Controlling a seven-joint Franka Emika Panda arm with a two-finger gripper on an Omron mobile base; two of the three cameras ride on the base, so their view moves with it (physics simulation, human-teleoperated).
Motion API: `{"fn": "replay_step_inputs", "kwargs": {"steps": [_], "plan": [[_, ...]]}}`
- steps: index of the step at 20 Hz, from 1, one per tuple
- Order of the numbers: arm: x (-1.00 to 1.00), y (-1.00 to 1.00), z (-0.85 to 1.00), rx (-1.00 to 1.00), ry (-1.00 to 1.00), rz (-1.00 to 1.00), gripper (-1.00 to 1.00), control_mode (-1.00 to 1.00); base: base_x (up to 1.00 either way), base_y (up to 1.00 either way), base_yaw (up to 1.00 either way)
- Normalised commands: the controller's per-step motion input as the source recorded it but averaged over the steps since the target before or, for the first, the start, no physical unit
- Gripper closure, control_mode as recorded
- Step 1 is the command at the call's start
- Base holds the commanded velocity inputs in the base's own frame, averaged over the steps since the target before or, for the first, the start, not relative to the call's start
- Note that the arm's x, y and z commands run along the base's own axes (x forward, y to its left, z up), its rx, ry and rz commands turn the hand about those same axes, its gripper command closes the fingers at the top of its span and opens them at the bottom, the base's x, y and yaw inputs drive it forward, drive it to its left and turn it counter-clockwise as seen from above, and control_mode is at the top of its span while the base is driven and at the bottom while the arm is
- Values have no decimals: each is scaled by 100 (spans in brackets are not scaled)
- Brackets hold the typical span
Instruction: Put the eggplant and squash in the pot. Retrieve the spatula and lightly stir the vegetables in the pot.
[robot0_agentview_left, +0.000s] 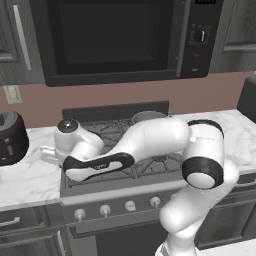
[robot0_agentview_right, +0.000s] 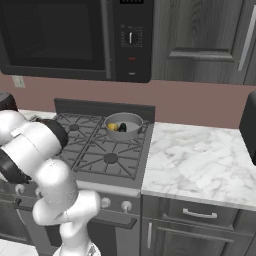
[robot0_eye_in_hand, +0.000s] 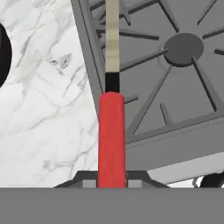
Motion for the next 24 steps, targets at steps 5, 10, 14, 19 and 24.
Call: {"fn": "replay_step_inputs", "kwargs": {"steps": [5, 10, 14, 19, 24], "plan": [[-33, -82, 68, 6, 9, -1, 100, -100, 0, 0, 0], [-13, -100, 66, 0, 18, 12, 100, -100, 0, 0, 0], [-33, -100, 46, 0, 9, 20, 100, -100, 0, 0, 0], [-39, -94, 33, -8, 0, 19, 100, -100, 0, 0, 0], [-25, -76, 46, -24, 1, 20, 100, -100, 0, 0, 0]]}}
